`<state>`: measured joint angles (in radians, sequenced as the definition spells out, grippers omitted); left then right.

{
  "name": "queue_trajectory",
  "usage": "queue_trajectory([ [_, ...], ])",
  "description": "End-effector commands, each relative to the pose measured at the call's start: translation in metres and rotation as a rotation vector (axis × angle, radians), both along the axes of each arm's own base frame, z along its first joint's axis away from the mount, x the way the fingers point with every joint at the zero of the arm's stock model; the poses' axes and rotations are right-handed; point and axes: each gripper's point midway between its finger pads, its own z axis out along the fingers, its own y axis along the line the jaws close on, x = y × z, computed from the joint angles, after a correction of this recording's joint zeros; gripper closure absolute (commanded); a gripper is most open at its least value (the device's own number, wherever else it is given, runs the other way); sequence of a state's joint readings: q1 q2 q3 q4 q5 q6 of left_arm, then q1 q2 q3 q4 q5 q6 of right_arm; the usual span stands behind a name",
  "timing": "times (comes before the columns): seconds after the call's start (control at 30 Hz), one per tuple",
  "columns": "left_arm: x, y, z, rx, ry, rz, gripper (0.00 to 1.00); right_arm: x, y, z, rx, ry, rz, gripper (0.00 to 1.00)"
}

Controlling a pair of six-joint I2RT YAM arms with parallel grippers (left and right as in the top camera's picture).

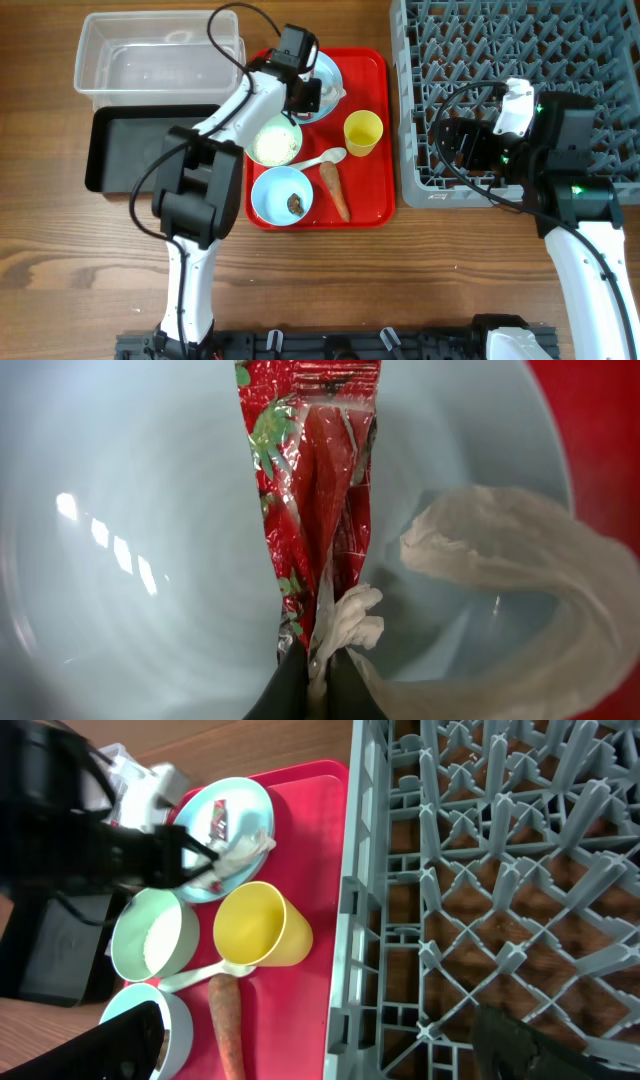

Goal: Sort waste into correct bins and load items into the dishwasher rack
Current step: 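Grasp red wrapper and tissue from white plate with left gripper, drop into clear bin, then grasp green bowl of rice with left gripper and lift it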

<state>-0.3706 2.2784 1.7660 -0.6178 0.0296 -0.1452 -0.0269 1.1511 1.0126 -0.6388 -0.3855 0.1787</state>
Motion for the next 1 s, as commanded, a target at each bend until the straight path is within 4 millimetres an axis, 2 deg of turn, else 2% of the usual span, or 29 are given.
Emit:
queue_trajectory([
  [0.0,0.022,0.035,0.113,-0.115,-0.189,0.141,0.96,0.002,0.005,0.007,0.015,-0.010,0.013,0.00],
  [0.03,0.025,0.058,0.143,-0.129,-0.242,0.181,0.96,0.001,0.005,0.007,0.015,-0.006,0.013,0.00],
  [0.1,0.029,0.095,0.168,-0.133,-0.286,0.249,0.96,0.001,0.005,0.006,0.015,-0.004,0.014,0.00],
  [0.13,0.032,0.117,0.170,-0.128,-0.291,0.289,0.96,0.001,0.005,0.006,0.015,-0.004,0.014,0.00],
  [0.23,0.037,0.186,0.165,-0.106,-0.283,0.418,0.96,0.001,0.005,0.006,0.015,-0.003,0.014,0.00],
  [0.33,0.042,0.244,0.165,-0.086,-0.315,0.512,0.96,0.003,0.005,0.001,0.017,0.015,0.014,0.00],
  [0.4,0.044,0.270,0.156,-0.079,-0.312,0.559,0.96,0.005,0.005,-0.005,0.035,0.044,-0.005,0.00],
  [0.47,0.052,0.285,0.138,-0.074,-0.309,0.583,0.96,0.007,0.005,-0.012,0.040,0.068,-0.010,0.00],
  [0.5,0.054,0.286,0.131,-0.072,-0.302,0.585,0.87,0.007,0.005,-0.014,0.040,0.073,-0.009,0.00],
  [0.53,0.055,0.286,0.128,-0.072,-0.298,0.585,0.68,0.008,0.005,-0.016,0.040,0.080,-0.010,0.00],
  [0.6,0.057,0.286,0.124,-0.072,-0.294,0.585,0.41,0.008,0.005,-0.019,0.041,0.093,-0.010,0.00],
  [0.63,0.057,0.286,0.123,-0.072,-0.293,0.585,0.18,0.008,0.005,-0.020,0.041,0.094,-0.010,0.00],
  [0.67,0.059,0.286,0.126,-0.073,-0.306,0.584,0.00,0.008,0.005,-0.020,0.040,0.095,-0.010,0.00],
  [0.8,0.063,0.285,0.156,-0.087,-0.384,0.575,0.00,0.008,0.005,-0.020,0.040,0.094,-0.010,0.00],
  [0.87,0.062,0.272,0.171,-0.074,-0.412,0.458,0.00,0.008,0.005,-0.020,0.040,0.094,-0.010,0.00],
  [0.9,0.061,0.270,0.173,-0.049,-0.416,0.428,0.08,0.008,0.005,-0.020,0.040,0.094,-0.010,0.00],
  [0.97,0.060,0.266,0.170,-0.007,-0.412,0.362,0.71,0.008,0.005,-0.020,0.040,0.094,-0.010,0.00],
])
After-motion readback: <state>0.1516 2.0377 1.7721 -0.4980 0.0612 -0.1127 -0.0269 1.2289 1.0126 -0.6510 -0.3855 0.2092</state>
